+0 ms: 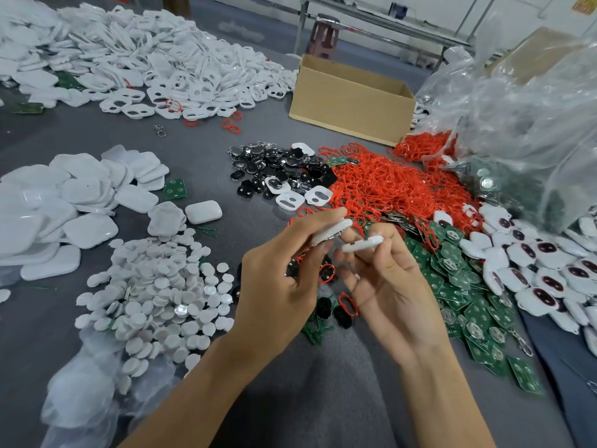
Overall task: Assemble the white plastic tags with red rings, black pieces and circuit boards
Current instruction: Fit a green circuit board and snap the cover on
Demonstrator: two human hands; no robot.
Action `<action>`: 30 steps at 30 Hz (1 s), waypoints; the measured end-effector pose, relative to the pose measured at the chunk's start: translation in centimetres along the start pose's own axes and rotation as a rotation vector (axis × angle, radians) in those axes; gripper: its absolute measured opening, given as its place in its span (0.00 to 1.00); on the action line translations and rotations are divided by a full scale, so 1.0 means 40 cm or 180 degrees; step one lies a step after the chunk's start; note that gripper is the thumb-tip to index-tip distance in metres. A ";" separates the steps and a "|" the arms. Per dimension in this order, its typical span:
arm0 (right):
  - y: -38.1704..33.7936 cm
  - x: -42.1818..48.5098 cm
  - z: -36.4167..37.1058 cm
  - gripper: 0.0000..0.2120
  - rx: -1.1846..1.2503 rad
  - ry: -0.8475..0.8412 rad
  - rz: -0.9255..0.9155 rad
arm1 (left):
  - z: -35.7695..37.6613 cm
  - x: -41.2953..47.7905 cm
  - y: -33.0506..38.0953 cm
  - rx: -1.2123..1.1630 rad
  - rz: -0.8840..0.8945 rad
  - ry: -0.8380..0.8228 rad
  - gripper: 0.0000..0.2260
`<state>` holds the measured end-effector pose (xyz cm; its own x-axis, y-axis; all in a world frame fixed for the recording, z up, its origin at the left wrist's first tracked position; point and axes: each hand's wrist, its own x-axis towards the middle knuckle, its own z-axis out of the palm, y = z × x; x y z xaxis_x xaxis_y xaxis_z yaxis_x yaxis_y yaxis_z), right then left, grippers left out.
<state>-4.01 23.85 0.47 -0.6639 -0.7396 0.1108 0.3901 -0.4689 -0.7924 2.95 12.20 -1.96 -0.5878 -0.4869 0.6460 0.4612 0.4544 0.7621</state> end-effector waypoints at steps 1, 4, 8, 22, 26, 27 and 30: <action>0.000 0.000 0.002 0.03 0.0018 0.0014 0.0024 | 0.000 0.001 0.000 -0.0016 -0.0032 -0.0013 0.15; 0.010 0.002 0.008 0.07 -0.0004 0.0142 0.0040 | 0.000 0.002 0.003 -0.0160 -0.0237 -0.0041 0.14; 0.032 0.011 0.015 0.08 -0.0182 0.0587 0.0018 | 0.006 0.008 0.001 -0.0623 -0.0851 -0.0172 0.15; 0.029 0.011 0.025 0.06 -0.0693 0.1393 0.0244 | -0.009 0.029 -0.035 -0.1874 -0.2544 -0.0246 0.10; 0.019 0.014 0.031 0.05 -0.0055 0.1515 0.0583 | -0.009 0.029 -0.037 -0.1956 -0.2638 -0.0270 0.14; 0.017 0.015 0.032 0.05 0.0128 0.1578 0.0671 | -0.008 0.029 -0.038 -0.1948 -0.2655 -0.0256 0.15; 0.014 0.017 0.038 0.05 0.0450 0.1698 0.0827 | -0.008 0.029 -0.040 -0.1917 -0.2696 -0.0222 0.14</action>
<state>-3.27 22.35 0.99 -0.7494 -0.5116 -0.4203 0.6389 -0.3922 -0.6619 1.74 10.67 -2.42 -0.9021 -0.4199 -0.0995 0.1239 -0.4728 0.8724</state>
